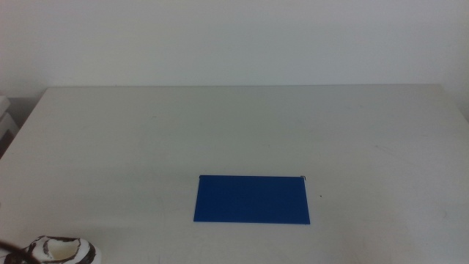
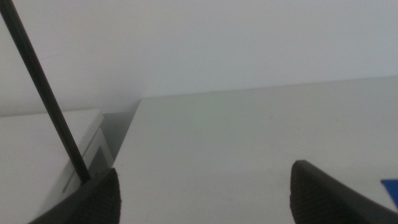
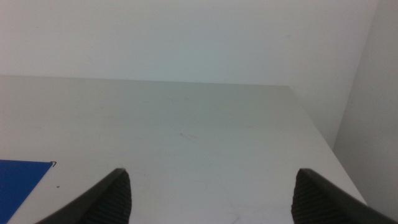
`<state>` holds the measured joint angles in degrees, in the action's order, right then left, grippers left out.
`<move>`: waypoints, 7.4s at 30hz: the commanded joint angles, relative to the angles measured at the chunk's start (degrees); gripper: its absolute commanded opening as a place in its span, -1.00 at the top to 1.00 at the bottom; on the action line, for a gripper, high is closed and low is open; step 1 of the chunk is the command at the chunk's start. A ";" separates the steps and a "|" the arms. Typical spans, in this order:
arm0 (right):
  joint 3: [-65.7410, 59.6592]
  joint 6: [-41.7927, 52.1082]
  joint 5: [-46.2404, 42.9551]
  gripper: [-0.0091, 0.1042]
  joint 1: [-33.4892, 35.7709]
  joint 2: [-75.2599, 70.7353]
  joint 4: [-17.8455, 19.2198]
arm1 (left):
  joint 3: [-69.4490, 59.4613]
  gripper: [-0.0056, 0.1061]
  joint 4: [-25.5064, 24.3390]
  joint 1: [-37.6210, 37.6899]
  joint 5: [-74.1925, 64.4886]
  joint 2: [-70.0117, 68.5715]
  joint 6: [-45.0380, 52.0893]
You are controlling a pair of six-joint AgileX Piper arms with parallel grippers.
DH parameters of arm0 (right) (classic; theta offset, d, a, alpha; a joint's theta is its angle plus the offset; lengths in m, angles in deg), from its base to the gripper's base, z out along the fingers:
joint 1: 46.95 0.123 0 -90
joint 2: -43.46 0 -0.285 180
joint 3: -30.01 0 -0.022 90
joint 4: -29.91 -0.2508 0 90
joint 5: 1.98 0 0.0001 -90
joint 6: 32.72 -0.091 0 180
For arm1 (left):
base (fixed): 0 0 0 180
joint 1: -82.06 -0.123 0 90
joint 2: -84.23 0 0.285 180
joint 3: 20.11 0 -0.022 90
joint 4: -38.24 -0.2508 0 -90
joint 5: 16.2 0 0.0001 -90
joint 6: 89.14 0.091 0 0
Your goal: Use one arm to grab the shoe from the table and place it on the mat.
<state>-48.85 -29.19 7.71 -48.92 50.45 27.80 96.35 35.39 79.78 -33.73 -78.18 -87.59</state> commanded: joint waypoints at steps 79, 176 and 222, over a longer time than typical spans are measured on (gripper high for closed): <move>0.54 0.72 -4.54 -0.33 -0.27 -1.21 0.49 | 41.80 -0.77 5.44 -0.04 -57.93 45.91 57.22; 0.54 0.72 -4.54 -0.33 -0.27 -1.21 0.49 | 33.40 0.19 5.15 -0.10 -40.33 79.93 70.50; 0.54 0.72 -4.54 -0.33 -0.27 -1.21 0.49 | 85.46 0.25 8.43 33.81 -55.77 106.47 58.94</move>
<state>-48.85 -29.19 7.71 -48.92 50.45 27.80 178.45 42.67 112.55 -85.33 30.56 -28.11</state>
